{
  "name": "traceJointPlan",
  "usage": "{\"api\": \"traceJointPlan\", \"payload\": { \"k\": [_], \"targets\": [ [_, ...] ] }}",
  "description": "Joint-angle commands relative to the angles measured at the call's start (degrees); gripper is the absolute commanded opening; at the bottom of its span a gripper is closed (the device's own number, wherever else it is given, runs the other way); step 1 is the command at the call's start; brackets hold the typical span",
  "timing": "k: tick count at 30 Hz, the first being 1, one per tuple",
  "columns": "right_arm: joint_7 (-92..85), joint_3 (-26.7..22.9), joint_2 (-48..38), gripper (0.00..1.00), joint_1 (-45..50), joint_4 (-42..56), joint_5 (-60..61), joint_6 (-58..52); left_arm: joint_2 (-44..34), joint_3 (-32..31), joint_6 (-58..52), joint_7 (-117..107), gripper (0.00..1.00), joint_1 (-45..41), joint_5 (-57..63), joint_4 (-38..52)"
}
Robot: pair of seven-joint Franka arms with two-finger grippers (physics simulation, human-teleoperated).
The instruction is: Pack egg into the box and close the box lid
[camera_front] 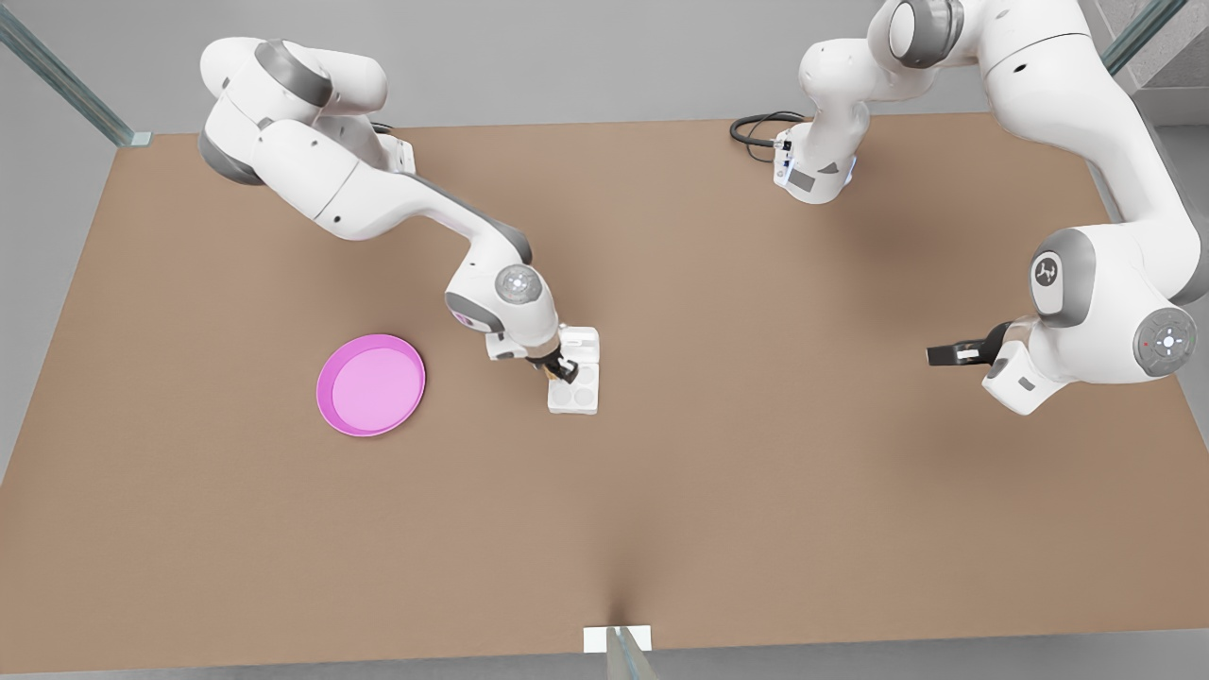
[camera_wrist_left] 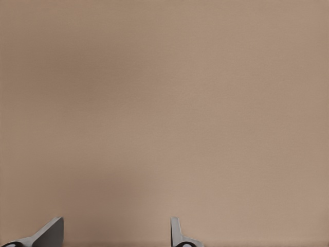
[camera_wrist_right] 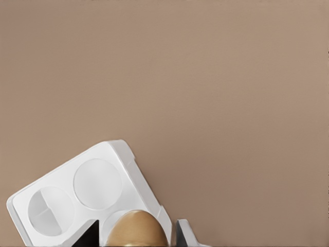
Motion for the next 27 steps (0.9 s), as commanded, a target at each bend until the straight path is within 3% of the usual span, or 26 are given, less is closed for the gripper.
{"api": "traceJointPlan", "payload": {
  "k": [1,7,11,14,15,16,17,18,20,21,23,24,26,27],
  "targets": [
    [0.00,0.00,-0.01,1.00,-0.11,-0.10,-0.08,-0.09,0.00,0.00,0.00,0.00,1.00,0.00,0.02,0.00],
    [-0.35,-1.76,-0.36,1.00,-0.55,-0.46,-1.40,0.26,-1.23,-0.26,-0.79,-0.88,1.00,0.00,-0.77,0.18],
    [-3.95,-6.24,-0.80,1.00,-1.87,0.77,-4.74,1.75,-2.11,-0.70,-1.32,-0.88,1.00,0.00,-0.59,0.18],
    [-19.94,-15.11,-0.98,1.00,-1.87,5.69,-2.55,4.12,-3.52,-14.49,-5.80,-4.56,1.00,-0.09,-2.43,0.18],
    [-32.23,-20.12,-0.98,1.00,-1.69,8.77,6.76,6.94,-1.94,-22.66,-5.19,-15.72,1.00,-0.26,-2.44,0.18],
    [-53.06,-24.16,-1.94,1.00,-1.95,12.81,20.99,6.23,-0.36,-26.45,-3.78,-17.40,0.98,-2.28,-2.44,0.18],
    [-72.22,-29.79,-6.51,1.00,-1.95,13.52,34.09,1.41,1.49,-26.54,-1.23,-20.12,0.98,-8.25,-2.35,0.18],
    [-82.17,-33.66,-12.92,1.00,-2.92,16.59,41.66,-12.03,2.98,-26.54,3.86,-32.32,0.98,-16.68,-2.44,0.35],
    [-84.11,-36.91,-29.36,1.00,-3.18,19.23,42.19,-43.93,8.34,-26.45,12.56,-48.07,0.97,-29.97,-2.00,2.37],
    [-84.38,-39.90,-36.31,1.00,-2.57,16.95,42.37,-51.76,10.80,-26.28,15.29,-50.53,0.83,-33.04,-0.51,2.55],
    [-93.25,-44.56,-37.54,0.97,-2.48,13.88,42.46,-51.16,15.20,-26.37,22.58,-56.34,0.48,-35.33,3.19,2.46],
    [-93.51,-44.65,-37.28,0.97,-2.48,8.52,42.37,-43.70,16.87,-26.28,26.10,-56.25,0.50,-35.33,3.28,1.93],
    [-94.92,-41.48,-36.66,0.96,-2.92,9.30,42.37,-41.14,19.42,-26.19,27.25,-55.63,0.50,-35.42,5.56,1.93],
    [-94.92,-41.48,-37.28,1.00,-2.13,9.74,42.37,-40.00,20.21,-26.10,27.51,-55.28,0.50,-35.33,6.00,1.85]
  ]
}}
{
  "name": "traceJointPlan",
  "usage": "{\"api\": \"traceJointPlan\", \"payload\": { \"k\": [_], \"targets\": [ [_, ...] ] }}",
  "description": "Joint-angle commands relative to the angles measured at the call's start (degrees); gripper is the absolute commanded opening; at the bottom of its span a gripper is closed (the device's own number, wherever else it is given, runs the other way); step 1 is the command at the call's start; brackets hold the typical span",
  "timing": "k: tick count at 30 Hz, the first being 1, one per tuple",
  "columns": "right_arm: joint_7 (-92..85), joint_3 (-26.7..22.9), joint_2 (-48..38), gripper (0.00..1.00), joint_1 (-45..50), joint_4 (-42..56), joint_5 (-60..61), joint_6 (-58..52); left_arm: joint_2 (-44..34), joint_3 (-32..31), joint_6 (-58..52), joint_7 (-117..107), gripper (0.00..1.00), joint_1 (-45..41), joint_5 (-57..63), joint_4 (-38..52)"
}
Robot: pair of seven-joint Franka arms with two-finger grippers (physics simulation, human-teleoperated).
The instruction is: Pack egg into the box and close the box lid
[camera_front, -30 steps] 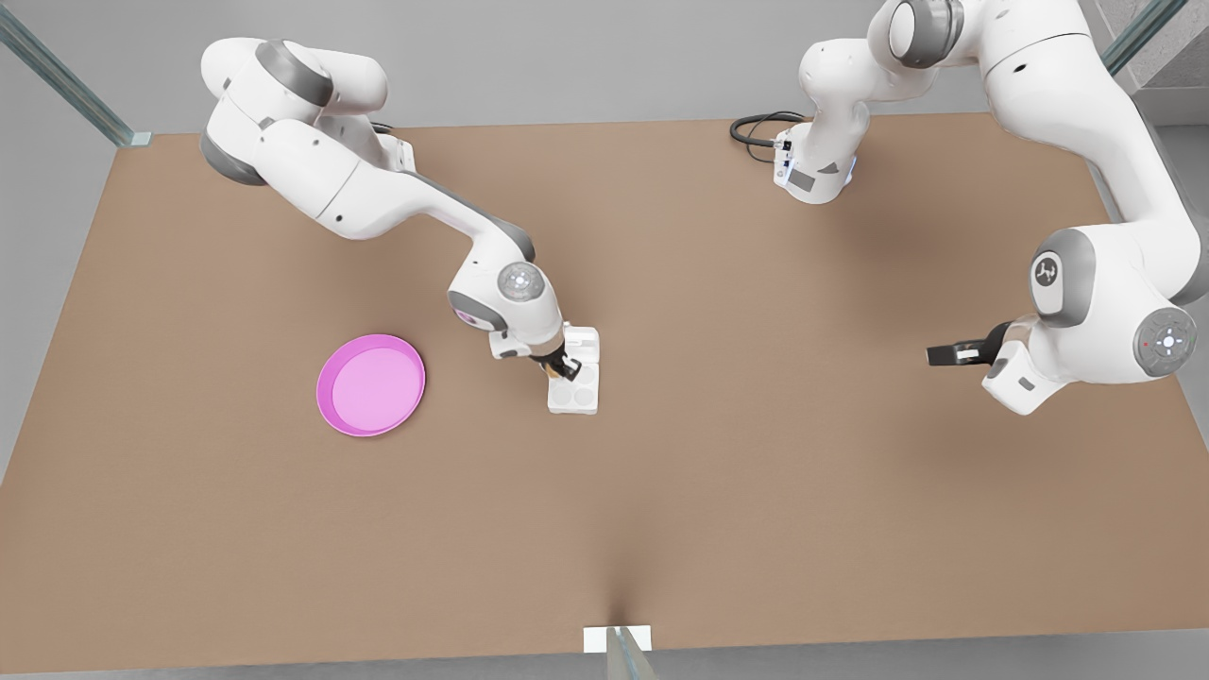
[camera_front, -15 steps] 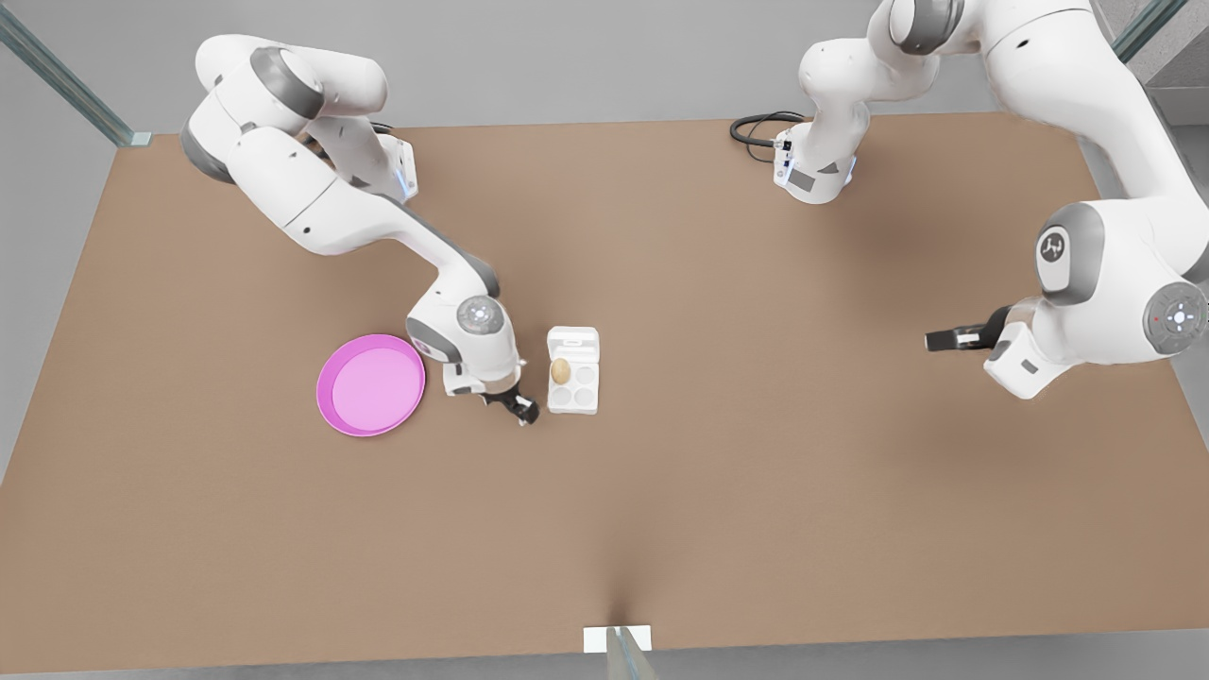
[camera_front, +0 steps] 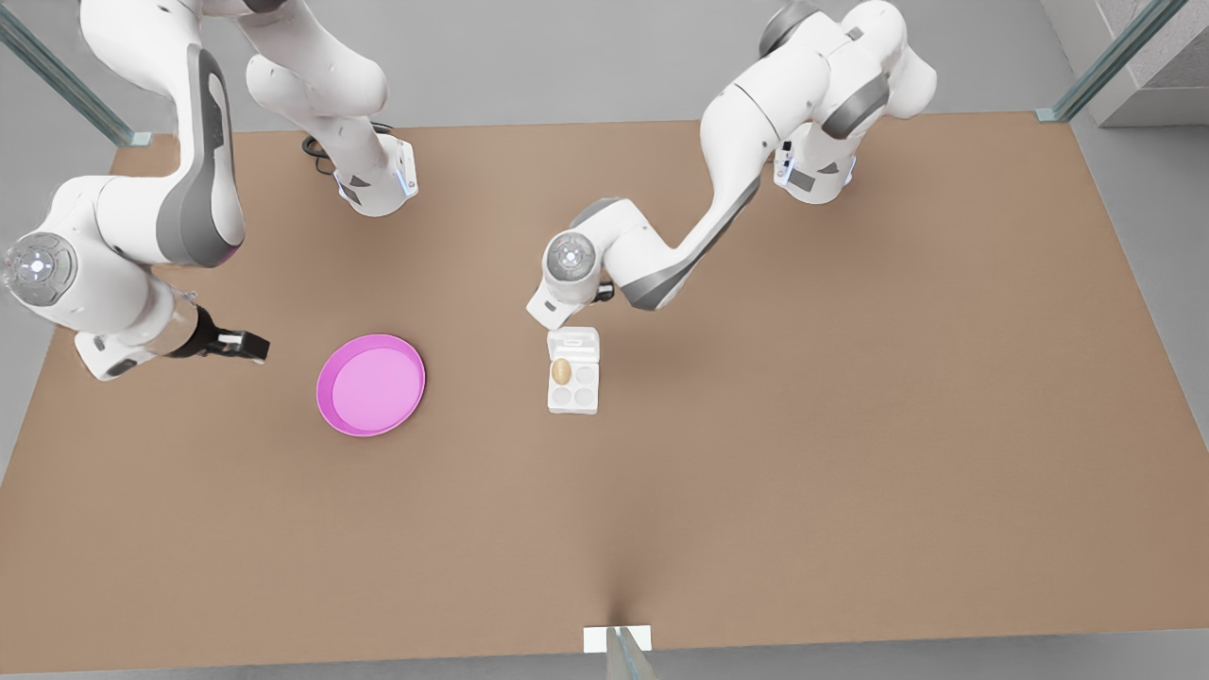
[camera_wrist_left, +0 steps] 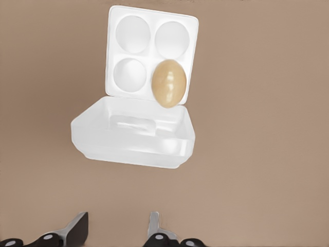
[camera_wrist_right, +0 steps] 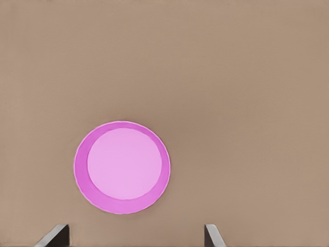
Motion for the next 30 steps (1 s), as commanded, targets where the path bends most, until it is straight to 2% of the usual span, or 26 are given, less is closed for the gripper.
{"api": "traceJointPlan", "payload": {
  "k": [1,6,18,24,25,26,27,28,29,30],
  "targets": [
    [0.01,0.02,-0.08,1.00,-1.76,-0.03,0.00,0.15,0.29,-0.01,0.14,0.00,0.50,0.00,2.43,0.00],
    [-0.08,0.11,0.01,1.00,-1.76,0.05,1.41,0.24,3.28,-0.09,9.89,-0.17,0.49,-0.09,2.35,-0.35],
    [-0.43,-0.07,0.36,1.00,-2.20,-0.03,1.49,0.15,3.81,-0.01,11.04,-0.17,0.49,0.53,2.61,1.93],
    [-0.43,-0.07,0.44,1.00,-2.11,0.05,2.11,0.24,6.88,0.35,22.29,-0.61,0.49,1.23,2.35,5.27],
    [-0.43,-0.07,0.45,1.00,-2.11,0.05,2.11,0.24,6.97,0.26,21.15,-0.26,0.50,1.76,2.08,6.59],
    [-0.43,-0.07,0.45,1.00,-2.20,-0.03,2.11,0.24,3.73,-1.41,5.98,2.54,0.52,6.50,0.86,8.00],
    [-0.43,-0.07,0.45,1.00,-2.20,0.05,2.11,0.24,-1.11,-1.24,-16.00,11.85,0.79,12.03,-2.31,11.07],
    [-0.43,-0.07,0.45,1.00,-2.29,-0.03,2.11,0.24,-4.98,-0.53,-26.04,16.87,1.00,18.36,-1.79,11.96],
    [-0.43,-0.07,0.45,1.00,-2.29,0.05,2.11,0.15,-7.88,5.07,-29.12,24.14,1.00,21.88,1.37,11.96],
    [-0.43,-0.07,0.45,1.00,-2.29,-0.03,2.11,0.15,-10.69,15.18,-31.59,36.73,1.00,22.15,2.08,11.87]
  ]
}}
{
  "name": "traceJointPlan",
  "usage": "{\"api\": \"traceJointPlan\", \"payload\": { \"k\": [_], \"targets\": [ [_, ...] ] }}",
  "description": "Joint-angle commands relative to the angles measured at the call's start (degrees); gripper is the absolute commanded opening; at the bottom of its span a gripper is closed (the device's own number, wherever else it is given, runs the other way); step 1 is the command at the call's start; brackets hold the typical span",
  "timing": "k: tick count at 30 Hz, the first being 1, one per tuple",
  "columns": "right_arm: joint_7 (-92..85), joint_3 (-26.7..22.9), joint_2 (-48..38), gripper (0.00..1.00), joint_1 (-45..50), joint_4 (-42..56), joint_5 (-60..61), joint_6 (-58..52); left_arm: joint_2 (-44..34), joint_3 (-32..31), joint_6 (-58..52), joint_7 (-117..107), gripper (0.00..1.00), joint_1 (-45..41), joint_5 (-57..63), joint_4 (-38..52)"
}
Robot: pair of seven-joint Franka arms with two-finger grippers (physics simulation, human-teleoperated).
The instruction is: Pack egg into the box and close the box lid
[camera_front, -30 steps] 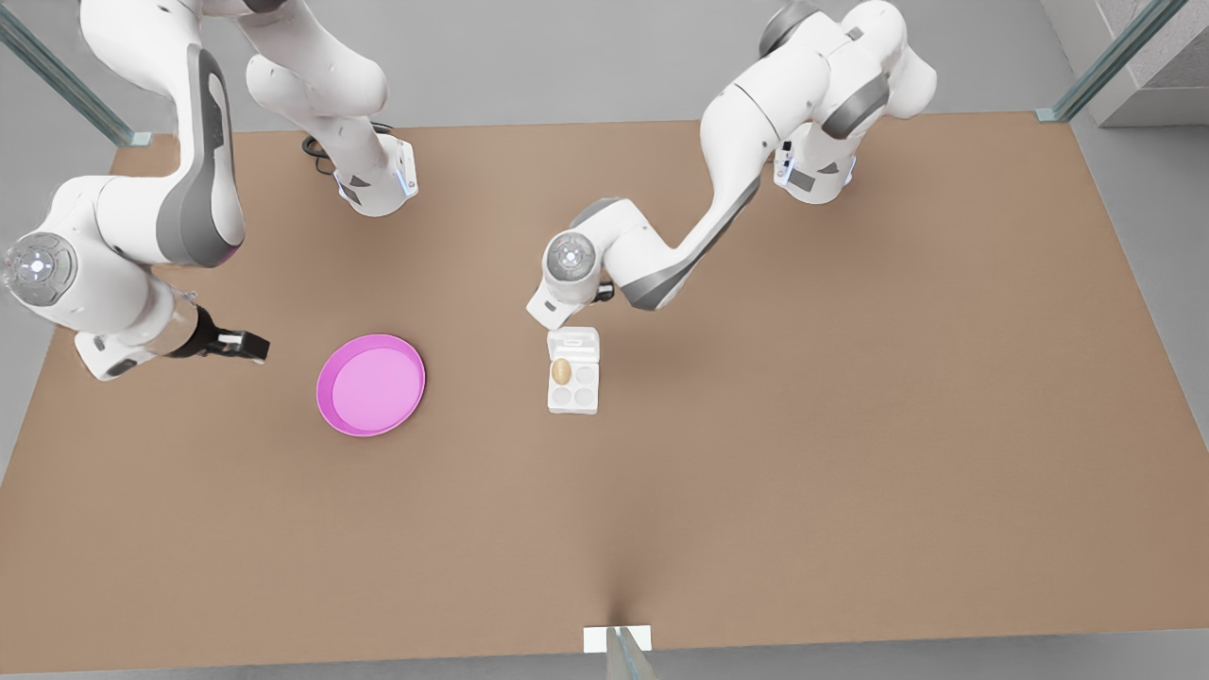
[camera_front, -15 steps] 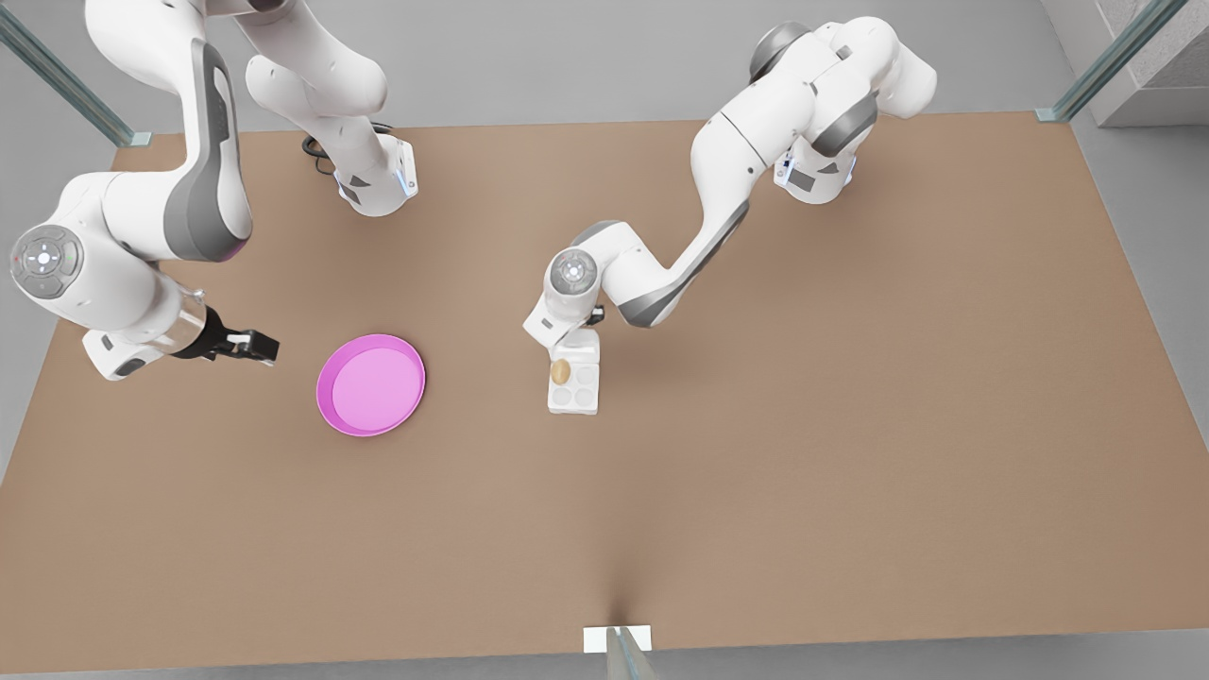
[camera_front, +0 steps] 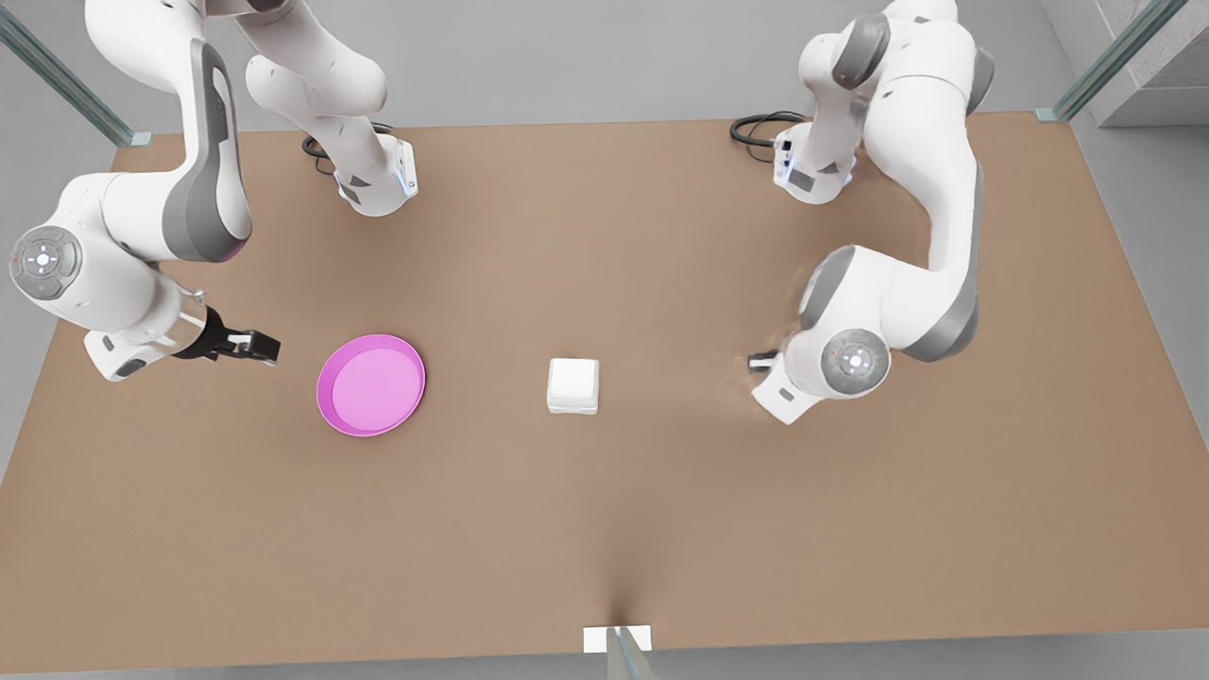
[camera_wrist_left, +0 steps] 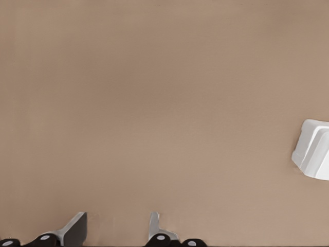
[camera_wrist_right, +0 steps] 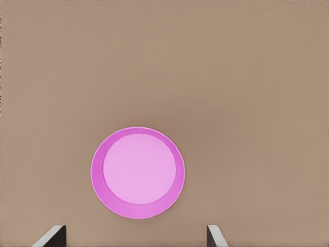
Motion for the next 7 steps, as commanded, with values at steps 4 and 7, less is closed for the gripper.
{"api": "traceJointPlan", "payload": {
  "k": [4,7],
  "targets": [
    [0.00,0.00,0.00,1.00,-0.13,-0.02,0.00,0.00,-11.80,4.46,5.94,7.49,1.00,4.37,-1.34,-13.17],
    [0.00,0.00,0.00,1.00,-0.30,-0.02,0.00,-0.18,-16.64,4.46,11.93,7.40,1.00,5.07,-1.43,-19.25]
  ]
}}
